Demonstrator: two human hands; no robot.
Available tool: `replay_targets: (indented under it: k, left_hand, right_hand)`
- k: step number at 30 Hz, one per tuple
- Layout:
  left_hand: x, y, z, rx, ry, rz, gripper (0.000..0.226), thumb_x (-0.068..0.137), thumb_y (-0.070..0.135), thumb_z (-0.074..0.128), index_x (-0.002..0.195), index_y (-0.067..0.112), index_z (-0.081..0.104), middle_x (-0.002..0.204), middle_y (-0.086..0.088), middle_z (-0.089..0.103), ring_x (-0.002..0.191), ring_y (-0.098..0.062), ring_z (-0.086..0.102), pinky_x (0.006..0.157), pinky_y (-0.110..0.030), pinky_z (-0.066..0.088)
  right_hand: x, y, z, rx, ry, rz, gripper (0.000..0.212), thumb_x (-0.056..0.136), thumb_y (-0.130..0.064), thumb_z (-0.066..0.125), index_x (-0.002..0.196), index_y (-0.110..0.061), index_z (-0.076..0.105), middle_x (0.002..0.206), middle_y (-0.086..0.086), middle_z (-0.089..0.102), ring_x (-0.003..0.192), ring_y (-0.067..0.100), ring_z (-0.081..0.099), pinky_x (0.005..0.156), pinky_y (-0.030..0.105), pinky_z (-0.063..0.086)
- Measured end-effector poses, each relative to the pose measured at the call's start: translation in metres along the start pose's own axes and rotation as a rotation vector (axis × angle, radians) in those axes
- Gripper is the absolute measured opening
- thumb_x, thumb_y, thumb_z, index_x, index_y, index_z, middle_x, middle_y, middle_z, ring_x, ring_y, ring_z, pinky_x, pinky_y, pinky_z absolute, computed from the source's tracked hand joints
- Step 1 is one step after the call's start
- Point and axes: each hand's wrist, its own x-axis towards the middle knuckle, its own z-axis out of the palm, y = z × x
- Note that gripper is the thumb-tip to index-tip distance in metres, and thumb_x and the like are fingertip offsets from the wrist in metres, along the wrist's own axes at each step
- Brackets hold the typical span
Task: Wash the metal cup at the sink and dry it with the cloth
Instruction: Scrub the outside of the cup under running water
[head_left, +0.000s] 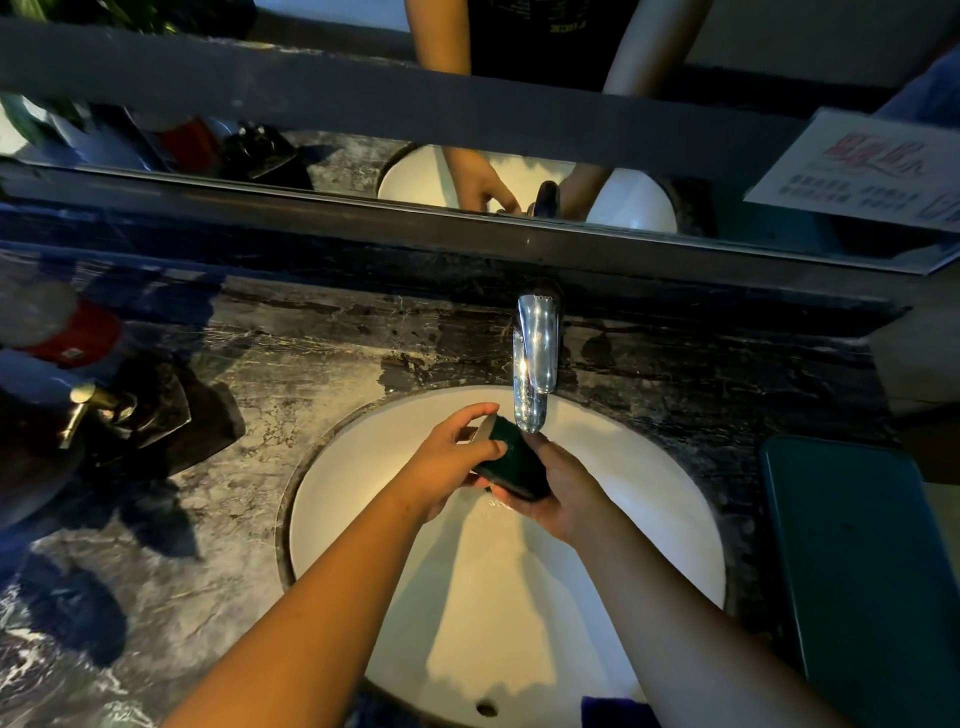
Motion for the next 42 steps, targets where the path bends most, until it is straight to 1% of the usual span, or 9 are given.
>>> replay_targets:
  k: [7, 10, 15, 22, 26, 29, 32, 38, 42]
  left_hand:
    - [0.006, 0.007, 0.013, 0.052, 0.159, -0.18, 0.058, 0.083, 0.053, 0.071, 0.118, 0.008, 0.059, 0.11, -0.019, 0.07, 0.084, -0.027, 0.071, 0.055, -0.028, 0.058]
    - [0.007, 0.005, 0.015, 0.015, 0.191, -0.158, 0.051, 0.083, 0.048, 0.074, 0.115, 0.01, 0.063, 0.109, -0.019, 0.07, 0.093, -0.03, 0.071, 0.075, -0.039, 0.063]
    - [0.001, 0.0, 0.015, -0.021, 0.141, -0.057, 0.035, 0.087, 0.028, 0.075, 0.119, 0.022, 0.063, 0.118, -0.018, 0.064, 0.097, -0.028, 0.068, 0.082, -0.043, 0.06]
    - [0.001, -0.005, 0.01, -0.113, 0.063, 0.026, 0.054, 0.087, 0.005, 0.071, 0.136, 0.023, 0.055, 0.135, -0.008, 0.052, 0.118, -0.034, 0.059, 0.099, -0.049, 0.053]
    - [0.0, 0.006, 0.011, 0.001, 0.105, -0.13, 0.059, 0.086, 0.045, 0.071, 0.138, 0.028, 0.05, 0.125, -0.009, 0.061, 0.107, -0.023, 0.064, 0.076, -0.035, 0.057]
    - [0.0, 0.012, 0.012, 0.156, 0.135, -0.215, 0.059, 0.083, 0.066, 0.062, 0.122, 0.023, 0.058, 0.109, -0.008, 0.068, 0.084, -0.019, 0.065, 0.061, -0.027, 0.052]
    - [0.004, 0.01, 0.013, 0.09, 0.176, -0.191, 0.053, 0.085, 0.058, 0.065, 0.112, 0.013, 0.063, 0.1, -0.013, 0.07, 0.075, -0.021, 0.062, 0.061, -0.027, 0.051]
    - [0.001, 0.001, 0.009, -0.069, 0.125, -0.089, 0.037, 0.09, 0.026, 0.071, 0.125, 0.019, 0.062, 0.117, -0.019, 0.068, 0.099, -0.029, 0.069, 0.083, -0.042, 0.061]
    - [-0.003, -0.002, 0.006, -0.141, 0.086, -0.042, 0.044, 0.091, 0.008, 0.067, 0.132, 0.018, 0.056, 0.124, -0.019, 0.058, 0.094, -0.024, 0.066, 0.069, -0.033, 0.06]
  right_hand:
    - [0.001, 0.015, 0.003, -0.015, -0.017, -0.217, 0.035, 0.089, -0.026, 0.074, 0.118, -0.015, 0.056, 0.126, 0.015, 0.064, 0.11, 0.031, 0.067, 0.08, 0.044, 0.061]
    - [0.001, 0.016, 0.002, -0.05, -0.008, -0.213, 0.037, 0.088, -0.03, 0.075, 0.117, -0.019, 0.056, 0.125, 0.012, 0.064, 0.112, 0.03, 0.066, 0.088, 0.048, 0.06]
    - [0.002, 0.01, -0.006, -0.072, 0.016, -0.091, 0.037, 0.092, -0.037, 0.07, 0.121, -0.016, 0.059, 0.126, 0.017, 0.065, 0.114, 0.037, 0.066, 0.08, 0.044, 0.062]
    - [0.005, 0.008, -0.006, -0.015, 0.012, -0.045, 0.04, 0.094, -0.038, 0.067, 0.124, -0.013, 0.06, 0.124, 0.02, 0.067, 0.112, 0.038, 0.067, 0.078, 0.043, 0.061]
    - [0.006, 0.009, -0.003, 0.005, 0.026, -0.134, 0.042, 0.093, -0.031, 0.071, 0.127, -0.011, 0.056, 0.128, 0.019, 0.065, 0.114, 0.038, 0.066, 0.079, 0.045, 0.061]
    - [0.005, 0.01, -0.001, -0.042, 0.027, -0.231, 0.043, 0.092, -0.025, 0.071, 0.128, -0.008, 0.053, 0.128, 0.018, 0.063, 0.109, 0.033, 0.067, 0.089, 0.051, 0.059]
    - [0.004, 0.011, 0.0, -0.079, 0.023, -0.284, 0.038, 0.091, -0.021, 0.073, 0.121, -0.01, 0.053, 0.129, 0.017, 0.062, 0.105, 0.031, 0.068, 0.09, 0.051, 0.059]
    - [0.008, 0.005, 0.0, -0.067, 0.034, -0.114, 0.036, 0.092, -0.031, 0.072, 0.122, -0.015, 0.059, 0.125, 0.017, 0.066, 0.114, 0.038, 0.066, 0.079, 0.045, 0.06]
    - [0.01, 0.005, 0.001, -0.039, 0.027, -0.061, 0.042, 0.092, -0.033, 0.071, 0.127, -0.013, 0.059, 0.125, 0.02, 0.067, 0.113, 0.04, 0.067, 0.078, 0.044, 0.06]
